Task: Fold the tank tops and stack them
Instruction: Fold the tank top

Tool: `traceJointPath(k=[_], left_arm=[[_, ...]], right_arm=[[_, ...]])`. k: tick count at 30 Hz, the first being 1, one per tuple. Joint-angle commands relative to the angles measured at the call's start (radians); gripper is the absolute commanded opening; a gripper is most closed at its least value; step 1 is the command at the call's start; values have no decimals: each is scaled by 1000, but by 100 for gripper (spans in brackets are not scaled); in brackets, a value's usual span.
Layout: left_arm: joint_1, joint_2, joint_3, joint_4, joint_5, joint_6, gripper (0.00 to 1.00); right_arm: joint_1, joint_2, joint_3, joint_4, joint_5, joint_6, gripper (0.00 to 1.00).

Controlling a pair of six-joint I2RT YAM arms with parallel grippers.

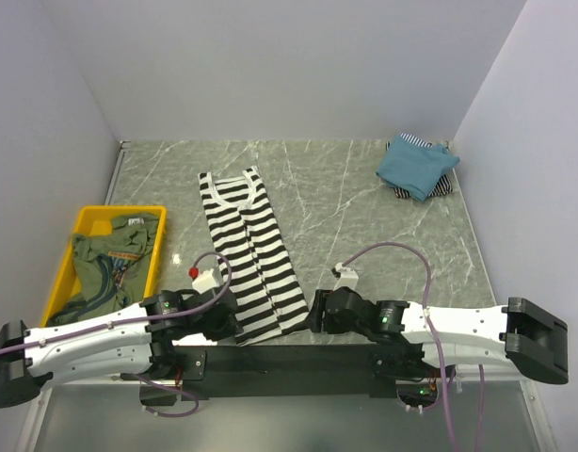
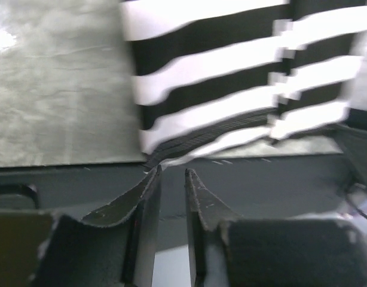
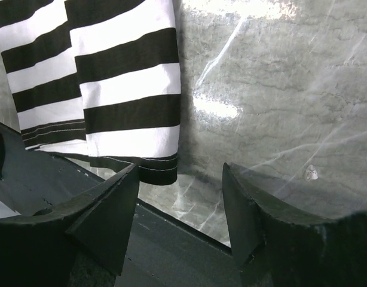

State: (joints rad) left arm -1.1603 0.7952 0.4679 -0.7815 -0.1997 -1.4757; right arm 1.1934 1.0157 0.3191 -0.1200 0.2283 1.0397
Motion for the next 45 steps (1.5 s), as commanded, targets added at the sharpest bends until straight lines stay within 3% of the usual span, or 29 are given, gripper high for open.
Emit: traceJointPath(k=[1,7,11,16,24,30,34,37,45], left_arm=[[-6,-25,103,-50,-53,57,29],[-6,42,120,-65,-44,57,29],[-6,22,71,-139,-46,-49,37],[-6,22,12,-56,-1,-78,41],[-7,-20,-81,16,28,-120,39],[-6,-33,-100,18,22,-135,36],[-7,-37,-103,13,22,-135,36],[-6,-44,-110,16,26,-138,35],[-7,-53,-129,40,25,-136,39]], right_arm=[[-2,1,6,-29,54,6,65],[-6,14,-8,-20,49,16,64],[-15,-9,-48,26,25,39,64],[-26,-55,-68,49,22,59,64],[-51,-144,-110,8,34,111,64],[-66,4,-83,88,3,99,59],[-64,127,-72,178,-41,97,44],[-63,168,-63,194,-64,86,39],[-48,124,-64,102,-40,69,41]])
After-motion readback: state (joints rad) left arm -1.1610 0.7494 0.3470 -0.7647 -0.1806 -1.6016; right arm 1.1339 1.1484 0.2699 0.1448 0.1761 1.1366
